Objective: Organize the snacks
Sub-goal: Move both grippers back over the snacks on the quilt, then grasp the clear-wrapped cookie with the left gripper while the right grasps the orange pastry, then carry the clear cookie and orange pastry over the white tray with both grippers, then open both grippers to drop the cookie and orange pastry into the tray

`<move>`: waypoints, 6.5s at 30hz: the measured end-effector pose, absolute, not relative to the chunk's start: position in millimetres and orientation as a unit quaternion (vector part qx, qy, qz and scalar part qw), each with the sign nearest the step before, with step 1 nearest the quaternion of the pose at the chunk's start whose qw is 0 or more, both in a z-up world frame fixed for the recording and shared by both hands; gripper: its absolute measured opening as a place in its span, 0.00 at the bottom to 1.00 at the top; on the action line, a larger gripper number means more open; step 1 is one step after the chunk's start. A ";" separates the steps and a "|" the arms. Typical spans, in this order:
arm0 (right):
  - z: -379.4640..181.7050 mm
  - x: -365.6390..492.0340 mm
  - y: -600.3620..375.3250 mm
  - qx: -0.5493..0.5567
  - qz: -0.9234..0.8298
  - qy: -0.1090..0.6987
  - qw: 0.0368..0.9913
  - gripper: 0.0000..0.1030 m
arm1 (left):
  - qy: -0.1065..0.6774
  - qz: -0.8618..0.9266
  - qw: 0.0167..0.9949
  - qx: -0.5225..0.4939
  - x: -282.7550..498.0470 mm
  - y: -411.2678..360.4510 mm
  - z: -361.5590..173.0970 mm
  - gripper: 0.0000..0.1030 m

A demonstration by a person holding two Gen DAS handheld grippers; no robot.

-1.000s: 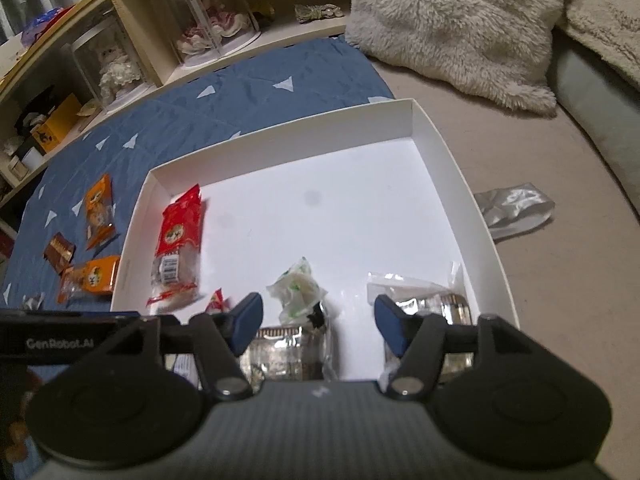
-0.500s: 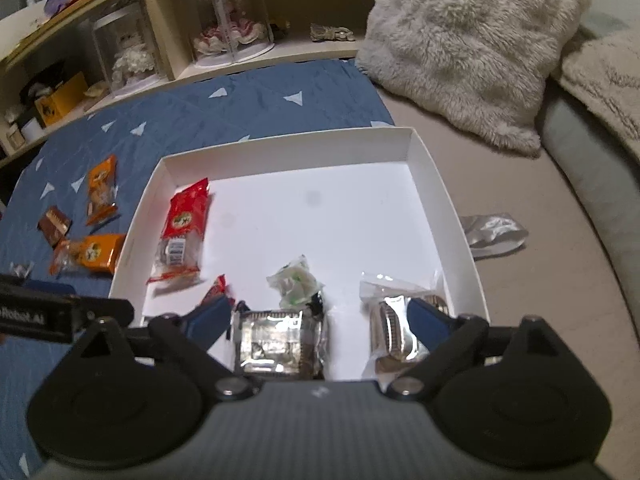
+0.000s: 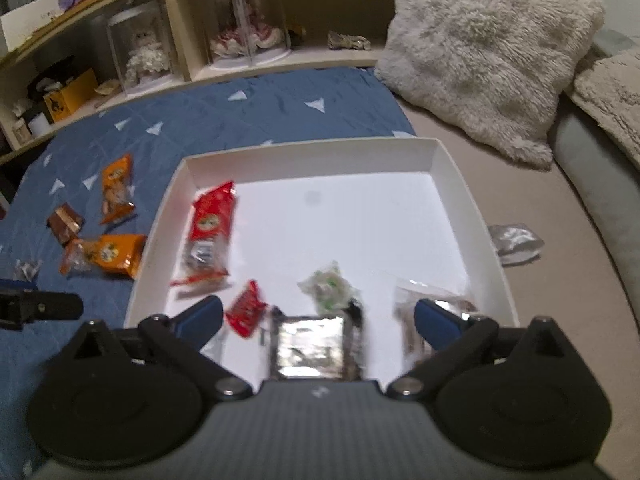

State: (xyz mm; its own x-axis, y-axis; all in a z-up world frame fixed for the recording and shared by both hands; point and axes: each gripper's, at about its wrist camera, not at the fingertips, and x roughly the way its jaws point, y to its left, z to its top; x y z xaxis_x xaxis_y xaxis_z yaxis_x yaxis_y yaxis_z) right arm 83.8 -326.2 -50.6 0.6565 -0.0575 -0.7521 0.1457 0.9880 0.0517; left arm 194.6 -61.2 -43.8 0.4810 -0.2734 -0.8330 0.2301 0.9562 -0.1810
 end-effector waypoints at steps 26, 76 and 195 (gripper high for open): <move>-59.0 124.5 -214.5 0.011 0.079 0.352 0.933 1.00 | 0.476 -0.001 0.874 -0.094 234.8 95.9 -76.7 1.00; -91.2 221.0 -142.6 -0.019 0.199 0.415 0.888 0.67 | 0.496 -0.001 0.862 -0.106 266.2 101.3 -108.9 0.44; -111.1 193.6 -418.2 0.083 -0.098 0.421 0.898 0.60 | 0.535 -0.203 0.820 -0.012 287.1 -247.4 -102.8 0.52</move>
